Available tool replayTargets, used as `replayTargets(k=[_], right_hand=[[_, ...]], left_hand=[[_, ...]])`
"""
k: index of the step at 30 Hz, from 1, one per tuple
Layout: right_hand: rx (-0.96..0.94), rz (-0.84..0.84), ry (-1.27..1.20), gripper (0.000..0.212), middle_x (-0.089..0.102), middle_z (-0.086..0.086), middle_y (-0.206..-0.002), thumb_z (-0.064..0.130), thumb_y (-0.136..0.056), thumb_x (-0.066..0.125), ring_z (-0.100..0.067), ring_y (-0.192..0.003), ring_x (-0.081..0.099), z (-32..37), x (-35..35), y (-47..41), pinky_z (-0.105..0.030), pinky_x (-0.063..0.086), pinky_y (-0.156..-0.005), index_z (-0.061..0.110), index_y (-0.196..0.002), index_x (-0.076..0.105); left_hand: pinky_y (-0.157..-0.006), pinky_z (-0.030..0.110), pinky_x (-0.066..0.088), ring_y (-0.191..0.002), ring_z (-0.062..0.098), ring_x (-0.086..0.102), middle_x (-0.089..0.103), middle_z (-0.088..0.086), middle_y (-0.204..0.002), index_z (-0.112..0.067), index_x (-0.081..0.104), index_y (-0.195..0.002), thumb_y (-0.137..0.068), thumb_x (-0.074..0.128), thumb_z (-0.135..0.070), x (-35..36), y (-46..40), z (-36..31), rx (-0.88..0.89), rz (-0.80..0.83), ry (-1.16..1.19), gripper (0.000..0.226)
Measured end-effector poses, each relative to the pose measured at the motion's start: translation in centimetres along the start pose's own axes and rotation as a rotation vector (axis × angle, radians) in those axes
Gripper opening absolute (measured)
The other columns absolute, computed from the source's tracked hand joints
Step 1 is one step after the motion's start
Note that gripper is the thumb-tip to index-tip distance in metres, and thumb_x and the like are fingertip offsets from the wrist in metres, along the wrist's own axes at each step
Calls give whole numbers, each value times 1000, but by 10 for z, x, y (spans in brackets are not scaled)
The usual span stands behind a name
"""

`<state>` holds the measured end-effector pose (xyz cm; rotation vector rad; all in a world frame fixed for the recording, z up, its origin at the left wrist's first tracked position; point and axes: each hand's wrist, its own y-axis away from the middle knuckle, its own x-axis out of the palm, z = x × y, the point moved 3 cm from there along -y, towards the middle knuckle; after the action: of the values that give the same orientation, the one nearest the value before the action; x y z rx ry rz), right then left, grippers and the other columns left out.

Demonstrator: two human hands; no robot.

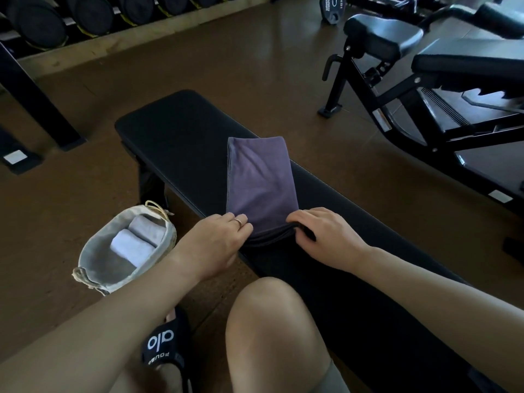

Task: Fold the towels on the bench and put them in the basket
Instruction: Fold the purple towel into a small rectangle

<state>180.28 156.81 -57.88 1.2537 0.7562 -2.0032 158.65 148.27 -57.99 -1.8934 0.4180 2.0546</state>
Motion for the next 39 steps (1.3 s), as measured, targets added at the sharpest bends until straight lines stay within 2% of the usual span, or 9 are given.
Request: replayTargets(k=[3, 7, 10, 14, 17, 24, 32, 35, 39], right_hand=[[-72, 109, 105, 32, 69, 8, -110, 28, -92, 58, -11, -103, 65, 3, 0, 0, -35, 46, -106, 23, -122, 67], [-65, 103, 105, 34, 69, 8, -104, 40, -90, 49, -12, -99, 64, 9, -9, -16, -36, 45, -102, 23, -111, 70], [27, -73, 49, 41, 71, -2, -118, 32, -96, 44, -20, -110, 64, 3, -11, -51, -40, 48, -103, 14, -121, 70], [205, -39, 133, 52, 46, -11, -157, 25, -106, 42, -27, -146, 40, -9, 7, -103, -39, 26, -122, 6, -154, 41], [265, 40, 162, 58, 28, -8, -168, 31, -109, 38, -23, -156, 22, -22, 23, -133, -38, 15, -128, 11, -162, 26], [413, 128, 130, 61, 1, 3, -173, 42, -110, 20, -17, -159, -1, -57, 42, -133, -40, 1, -130, 20, -165, 6], [278, 39, 248, 63, 7, -3, -173, 41, -108, 18, -20, -160, -1, -47, 33, -156, -42, -1, -129, 15, -165, 11], [228, 95, 237, 61, 6, -3, -173, 39, -109, 18, -16, -159, -1, -49, 41, -165, -40, -2, -129, 15, -165, 10], [361, 167, 139, 60, -3, 5, -173, 42, -110, 16, -13, -159, -8, -64, 48, -164, -40, -4, -129, 22, -166, 4]], left_hand=[[-64, 32, 50, -75, 19, 57, 59, 1, -90, -18, 58, -93, -79, 53, -19, -3, 2, 5, 0, 21, 68, 15], [-73, 31, 47, -83, 14, 57, 58, -7, -101, -26, 59, -105, -82, 33, -45, -16, -1, 21, -174, 44, 310, 39], [-99, 38, 47, -117, 23, 59, 60, 5, -132, -17, 56, -135, -98, 32, -40, -20, -30, 40, -291, -69, 310, 49], [-127, 38, 13, -156, 24, 16, 14, 10, -170, -11, 16, -162, -109, 27, -30, -9, -88, 45, -405, 55, 190, 58], [-128, 39, 2, -158, 22, -1, -2, 10, -171, -8, 2, -163, -110, 21, -28, 6, -123, 45, -454, 106, 203, 59], [-128, 41, -3, -158, 17, -2, -3, 2, -172, -16, 1, -164, -107, 17, -44, 40, -112, 82, -619, 161, 208, 65], [-127, 42, -7, -158, 21, -8, -9, 8, -171, -9, -1, -162, -106, 19, -41, 27, -120, 91, -574, 46, 11, 68], [-127, 38, -6, -157, 14, -7, -4, 2, -172, -14, 1, -164, -107, 13, -41, 37, -136, 92, -498, 102, 100, 64], [-127, 37, -4, -157, 10, -6, -8, -5, -171, -19, -2, -164, -107, 15, -44, 49, -127, 122, -593, 181, 211, 65]])
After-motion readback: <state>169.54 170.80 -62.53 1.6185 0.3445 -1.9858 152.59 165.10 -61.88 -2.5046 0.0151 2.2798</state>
